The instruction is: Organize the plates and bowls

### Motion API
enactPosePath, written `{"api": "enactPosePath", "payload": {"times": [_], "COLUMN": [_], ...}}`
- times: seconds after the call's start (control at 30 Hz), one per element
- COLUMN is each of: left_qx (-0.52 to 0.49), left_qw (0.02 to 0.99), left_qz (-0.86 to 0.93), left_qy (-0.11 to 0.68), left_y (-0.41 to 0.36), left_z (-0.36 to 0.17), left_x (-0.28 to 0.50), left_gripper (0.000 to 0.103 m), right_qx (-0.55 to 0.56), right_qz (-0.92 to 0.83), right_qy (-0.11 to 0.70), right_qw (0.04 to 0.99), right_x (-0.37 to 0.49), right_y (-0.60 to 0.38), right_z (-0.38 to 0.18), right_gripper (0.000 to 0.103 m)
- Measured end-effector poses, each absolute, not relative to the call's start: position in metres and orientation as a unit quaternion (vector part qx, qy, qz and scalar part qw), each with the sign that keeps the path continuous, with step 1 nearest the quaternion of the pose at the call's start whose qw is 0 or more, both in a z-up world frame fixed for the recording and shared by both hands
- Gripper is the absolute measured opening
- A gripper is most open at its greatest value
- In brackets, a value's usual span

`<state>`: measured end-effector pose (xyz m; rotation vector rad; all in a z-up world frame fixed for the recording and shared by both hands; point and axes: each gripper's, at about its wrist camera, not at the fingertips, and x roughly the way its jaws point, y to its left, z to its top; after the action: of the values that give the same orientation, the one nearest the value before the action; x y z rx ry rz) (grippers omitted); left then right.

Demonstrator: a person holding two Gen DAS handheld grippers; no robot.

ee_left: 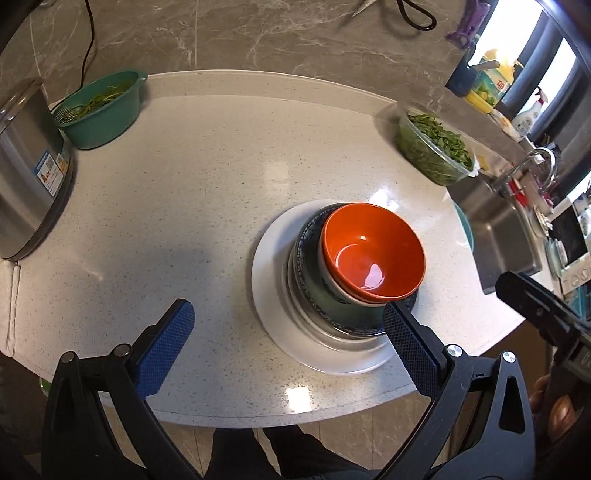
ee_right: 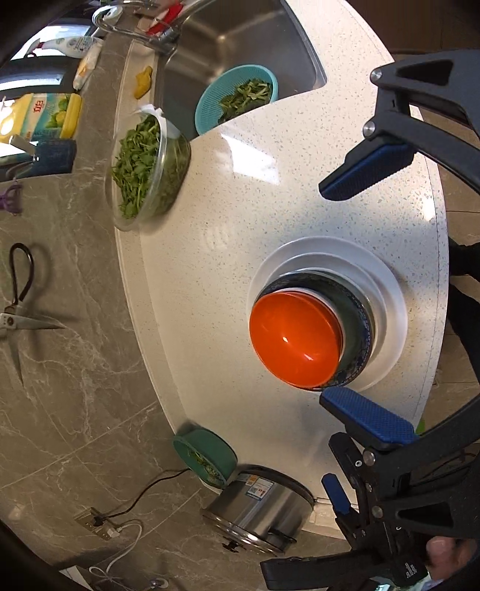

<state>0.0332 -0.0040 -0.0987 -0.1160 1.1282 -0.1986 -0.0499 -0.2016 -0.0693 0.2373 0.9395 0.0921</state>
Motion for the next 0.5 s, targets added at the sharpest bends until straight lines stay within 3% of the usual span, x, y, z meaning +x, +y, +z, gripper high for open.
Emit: {"api": "enactPosePath", "payload": {"times": [0.37,0.5], "left_qx": [-0.017,0.045], "left_qw": [0.877,0.875], "left_qz": [-0.112,-0.064], "left_qy": [0.467,0.477], "left_y": [-0.002,-0.012], "left_z": [-0.066,-0.065], "left_x": [0.033,0.039], "left_gripper": [0.103,0.103], "right_qx": [0.084,0.079], "right_qz": [0.009,0.009], "right_qy": [0.423,0.417], "right_qw": [0.902,0.905], "right_x": [-0.057,-0.055], "right_y": [-0.176,-0.170], "right_z": [-0.048,-0.044], "right_gripper": [0.103,0.103]}}
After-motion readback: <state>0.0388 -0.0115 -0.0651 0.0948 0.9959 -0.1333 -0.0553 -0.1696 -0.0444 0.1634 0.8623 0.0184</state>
